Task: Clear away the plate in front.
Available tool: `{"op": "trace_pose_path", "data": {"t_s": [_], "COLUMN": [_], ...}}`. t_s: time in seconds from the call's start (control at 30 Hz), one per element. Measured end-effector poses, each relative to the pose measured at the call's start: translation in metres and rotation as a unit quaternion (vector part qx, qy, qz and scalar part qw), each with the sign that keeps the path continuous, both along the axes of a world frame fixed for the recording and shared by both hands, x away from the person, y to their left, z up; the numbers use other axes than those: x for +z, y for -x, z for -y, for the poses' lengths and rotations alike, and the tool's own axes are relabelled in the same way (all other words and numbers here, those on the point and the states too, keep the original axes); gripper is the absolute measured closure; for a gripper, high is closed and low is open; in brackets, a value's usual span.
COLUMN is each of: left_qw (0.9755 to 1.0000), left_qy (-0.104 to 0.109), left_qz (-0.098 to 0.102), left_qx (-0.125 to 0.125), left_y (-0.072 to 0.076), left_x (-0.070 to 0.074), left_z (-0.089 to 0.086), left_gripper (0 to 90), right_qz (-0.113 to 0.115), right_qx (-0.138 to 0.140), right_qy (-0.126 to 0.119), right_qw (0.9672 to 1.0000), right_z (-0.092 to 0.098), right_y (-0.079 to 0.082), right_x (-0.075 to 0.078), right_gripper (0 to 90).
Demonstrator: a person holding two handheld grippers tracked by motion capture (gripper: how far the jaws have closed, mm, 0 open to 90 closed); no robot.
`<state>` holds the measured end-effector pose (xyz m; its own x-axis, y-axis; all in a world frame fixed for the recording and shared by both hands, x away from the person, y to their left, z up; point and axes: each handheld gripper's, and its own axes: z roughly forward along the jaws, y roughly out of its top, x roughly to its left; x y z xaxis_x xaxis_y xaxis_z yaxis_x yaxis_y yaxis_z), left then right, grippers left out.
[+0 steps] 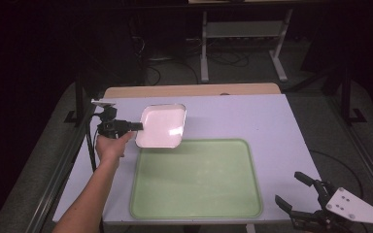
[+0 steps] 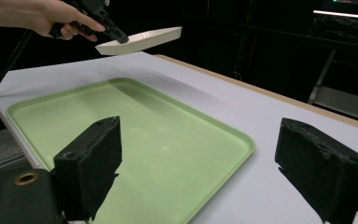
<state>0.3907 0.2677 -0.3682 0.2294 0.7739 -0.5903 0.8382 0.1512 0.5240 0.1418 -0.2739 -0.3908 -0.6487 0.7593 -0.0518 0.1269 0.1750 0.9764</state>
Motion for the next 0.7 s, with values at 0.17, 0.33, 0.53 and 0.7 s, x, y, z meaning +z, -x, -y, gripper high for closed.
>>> {"op": "trace_pose_path", "data": {"t_s": [0.17,0.33,0.53,0.7], "left_qw": [1.0000,1.0000,0.9999,0.9996], "left_qy": [-0.001,-0.001,-0.004,-0.021], "left_qz": [-0.001,-0.002,0.012,0.006], "left_qx": [0.000,0.004,0.011,0.017], "left_y": [0.017,0.028,0.050,0.068], "left_x": [-0.015,-0.024,-0.032,-0.040], "left_z": [0.010,0.017,0.031,0.042], "left_gripper": [88.6,88.7,88.6,88.6], "right_qz": [0.001,-0.001,-0.001,0.000], "right_qx": [0.002,0.004,0.006,0.009], "right_qy": [0.002,0.004,0.006,0.004], "right_qw": [1.0000,1.0000,1.0000,1.0000], "right_z": [-0.001,-0.002,-0.003,-0.003], "right_y": [0.000,-0.001,-0.001,-0.001], "right_x": [0.000,0.000,-0.001,-0.001], "right_gripper": [13.7,13.7,13.7,13.9]}}
